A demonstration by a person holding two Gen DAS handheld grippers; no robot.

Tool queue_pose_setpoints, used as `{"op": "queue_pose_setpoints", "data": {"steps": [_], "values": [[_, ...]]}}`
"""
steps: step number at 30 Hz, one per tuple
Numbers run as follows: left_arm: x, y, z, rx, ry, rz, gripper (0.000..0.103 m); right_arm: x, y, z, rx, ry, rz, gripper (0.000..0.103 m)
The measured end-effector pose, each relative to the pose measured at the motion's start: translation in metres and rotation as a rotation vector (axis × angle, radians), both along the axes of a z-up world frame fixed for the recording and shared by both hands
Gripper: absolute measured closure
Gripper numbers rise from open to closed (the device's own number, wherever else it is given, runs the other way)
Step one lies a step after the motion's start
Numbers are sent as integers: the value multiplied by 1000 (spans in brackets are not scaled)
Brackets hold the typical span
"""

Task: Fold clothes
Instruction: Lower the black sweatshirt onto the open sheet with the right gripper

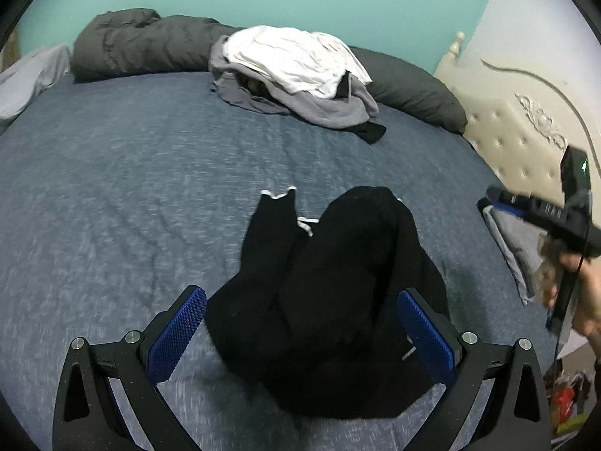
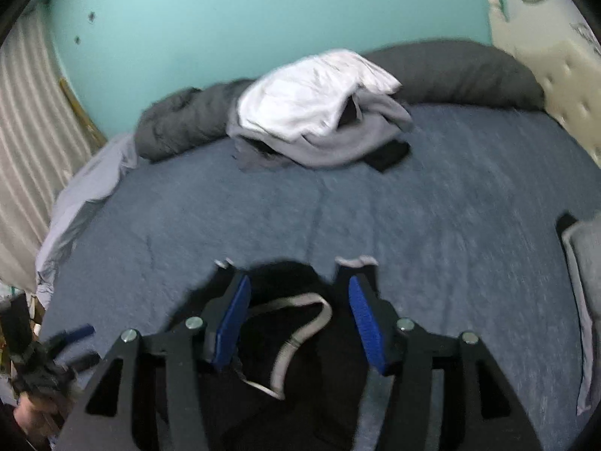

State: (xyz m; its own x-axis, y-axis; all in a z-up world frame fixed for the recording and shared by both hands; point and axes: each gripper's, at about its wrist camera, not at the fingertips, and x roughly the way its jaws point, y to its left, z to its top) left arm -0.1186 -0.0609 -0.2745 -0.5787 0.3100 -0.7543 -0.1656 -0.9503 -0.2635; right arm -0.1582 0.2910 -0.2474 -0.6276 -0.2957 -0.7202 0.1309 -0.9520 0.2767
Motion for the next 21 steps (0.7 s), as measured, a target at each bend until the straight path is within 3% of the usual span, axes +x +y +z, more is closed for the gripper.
{"op": "queue_pose_setpoints", "data": {"steps": [9, 13, 21], "values": [[-59, 29, -20, -77, -43, -56, 0, -6, 0, -86, 2, -183, 36, 47], [-76, 44, -26, -100, -60, -109, 0, -5, -1, -114, 3, -224, 37, 47], [-91, 70, -34, -74, -64, -196, 3, -4, 4, -121, -36, -201, 14, 47]]}}
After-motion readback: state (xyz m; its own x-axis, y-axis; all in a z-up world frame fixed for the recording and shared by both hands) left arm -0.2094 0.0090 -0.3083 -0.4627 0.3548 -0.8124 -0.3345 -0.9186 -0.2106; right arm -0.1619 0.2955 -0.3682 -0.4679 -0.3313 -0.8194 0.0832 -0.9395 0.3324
